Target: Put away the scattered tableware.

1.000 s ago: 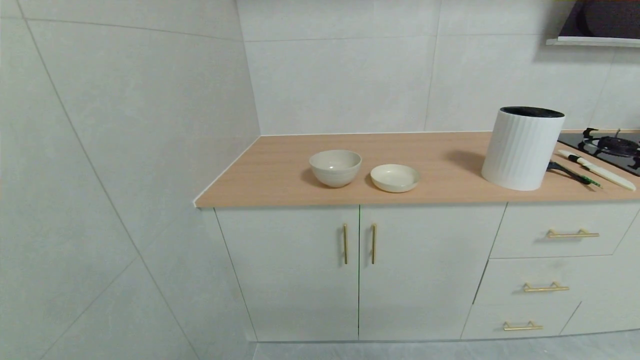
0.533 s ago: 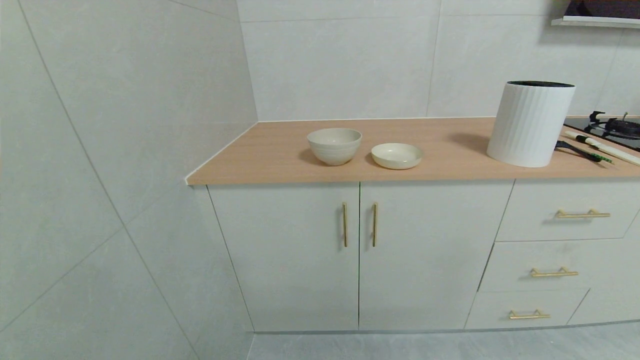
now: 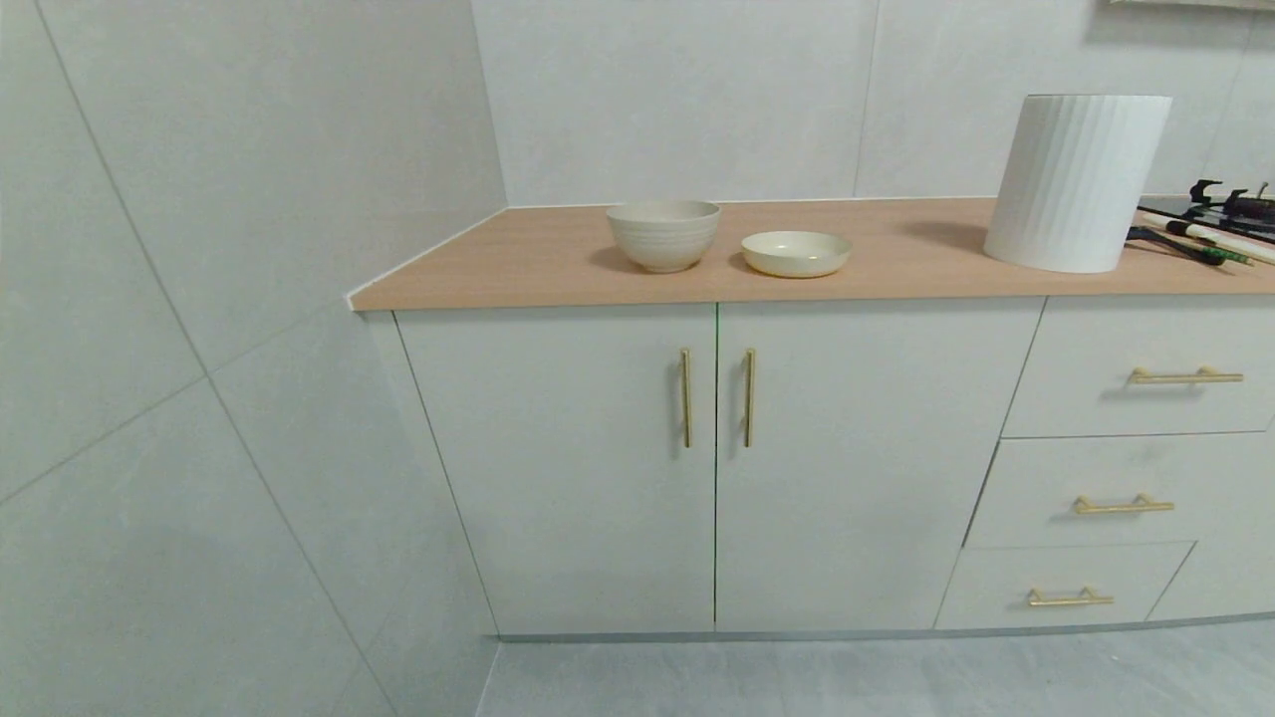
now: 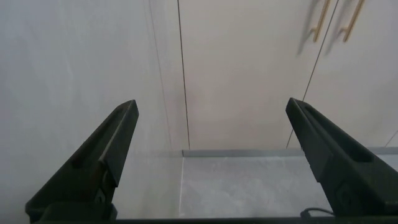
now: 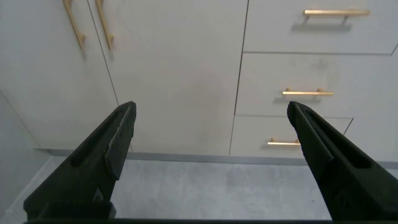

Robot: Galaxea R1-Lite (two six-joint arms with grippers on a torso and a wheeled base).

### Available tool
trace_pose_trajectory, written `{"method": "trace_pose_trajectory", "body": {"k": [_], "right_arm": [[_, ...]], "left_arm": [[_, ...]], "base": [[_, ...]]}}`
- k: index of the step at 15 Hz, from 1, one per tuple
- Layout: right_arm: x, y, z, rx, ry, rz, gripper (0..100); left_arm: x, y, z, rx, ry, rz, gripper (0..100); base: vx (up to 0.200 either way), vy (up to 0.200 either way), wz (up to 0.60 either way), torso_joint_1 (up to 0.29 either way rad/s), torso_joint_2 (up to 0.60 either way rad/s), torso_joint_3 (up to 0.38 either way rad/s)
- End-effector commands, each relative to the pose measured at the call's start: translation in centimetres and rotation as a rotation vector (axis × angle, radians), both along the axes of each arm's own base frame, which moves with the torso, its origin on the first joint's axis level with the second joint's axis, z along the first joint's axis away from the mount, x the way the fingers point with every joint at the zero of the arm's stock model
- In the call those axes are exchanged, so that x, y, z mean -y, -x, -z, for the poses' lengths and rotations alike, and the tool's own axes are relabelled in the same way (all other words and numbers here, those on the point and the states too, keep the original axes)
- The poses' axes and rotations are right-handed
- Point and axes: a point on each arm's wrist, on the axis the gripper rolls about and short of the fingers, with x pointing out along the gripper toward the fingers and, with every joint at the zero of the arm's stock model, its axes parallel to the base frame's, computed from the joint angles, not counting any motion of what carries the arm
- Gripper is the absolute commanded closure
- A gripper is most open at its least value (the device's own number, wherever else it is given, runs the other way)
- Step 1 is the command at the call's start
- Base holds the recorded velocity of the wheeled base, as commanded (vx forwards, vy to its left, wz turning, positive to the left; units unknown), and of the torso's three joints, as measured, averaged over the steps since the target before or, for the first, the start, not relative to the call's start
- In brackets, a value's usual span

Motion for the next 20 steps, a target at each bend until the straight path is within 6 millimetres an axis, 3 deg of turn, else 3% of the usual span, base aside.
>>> {"method": "trace_pose_trajectory", "body": {"k": [1, 12, 20], "right_arm": [[0.0, 0.0, 0.0, 0.0, 0.0, -0.001, 0], [0.0, 0.0, 0.0, 0.0, 0.001, -0.001, 0], [0.0, 0.0, 0.0, 0.0, 0.001, -0.001, 0]], "left_arm": [[0.0, -0.01, 0.0, -0.001, 0.0, 0.0, 0], [0.0, -0.01, 0.0, -0.001, 0.0, 0.0, 0], [0.0, -0.01, 0.02, -0.003, 0.0, 0.0, 0]], "base": [[0.0, 0.0, 0.0, -0.066, 0.35, 0.276], [0.0, 0.0, 0.0, -0.007, 0.04, 0.02], [0.2, 0.0, 0.0, 0.001, 0.0, 0.007]]}}
